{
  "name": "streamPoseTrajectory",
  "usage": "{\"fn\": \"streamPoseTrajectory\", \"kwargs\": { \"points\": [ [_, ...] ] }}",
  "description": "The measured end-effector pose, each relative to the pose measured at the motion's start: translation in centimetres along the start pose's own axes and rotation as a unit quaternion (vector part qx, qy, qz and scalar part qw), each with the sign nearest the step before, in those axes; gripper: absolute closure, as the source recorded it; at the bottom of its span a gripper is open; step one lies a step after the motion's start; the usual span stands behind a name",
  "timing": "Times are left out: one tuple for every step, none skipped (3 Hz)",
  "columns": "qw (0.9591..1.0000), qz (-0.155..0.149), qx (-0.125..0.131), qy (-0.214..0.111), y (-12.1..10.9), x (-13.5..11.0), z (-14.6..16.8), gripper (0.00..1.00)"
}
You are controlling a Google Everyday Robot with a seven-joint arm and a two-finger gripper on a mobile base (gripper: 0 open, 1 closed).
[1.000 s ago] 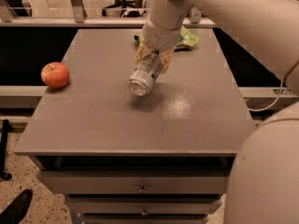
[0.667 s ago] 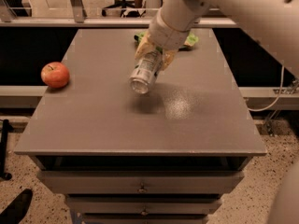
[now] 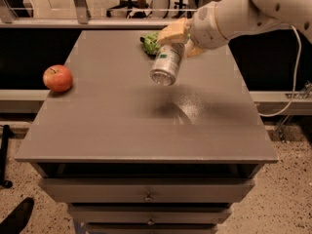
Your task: Place 7up can upright
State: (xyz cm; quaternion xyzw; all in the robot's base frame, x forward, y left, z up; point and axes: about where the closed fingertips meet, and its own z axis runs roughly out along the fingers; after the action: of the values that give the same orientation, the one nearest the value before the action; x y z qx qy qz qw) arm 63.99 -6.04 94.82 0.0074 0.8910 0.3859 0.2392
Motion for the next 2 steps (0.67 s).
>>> {"fn": "streamPoseTrajectory", "kwargs": {
  "points": [
    [0.9999, -0.013, 0.011, -0.001, -0.1, 0.0, 0.0, 1.0],
    [0.9981, -0.061, 0.0, -0.01, 1.4, -0.6, -0.6, 1.0]
  ]
}}
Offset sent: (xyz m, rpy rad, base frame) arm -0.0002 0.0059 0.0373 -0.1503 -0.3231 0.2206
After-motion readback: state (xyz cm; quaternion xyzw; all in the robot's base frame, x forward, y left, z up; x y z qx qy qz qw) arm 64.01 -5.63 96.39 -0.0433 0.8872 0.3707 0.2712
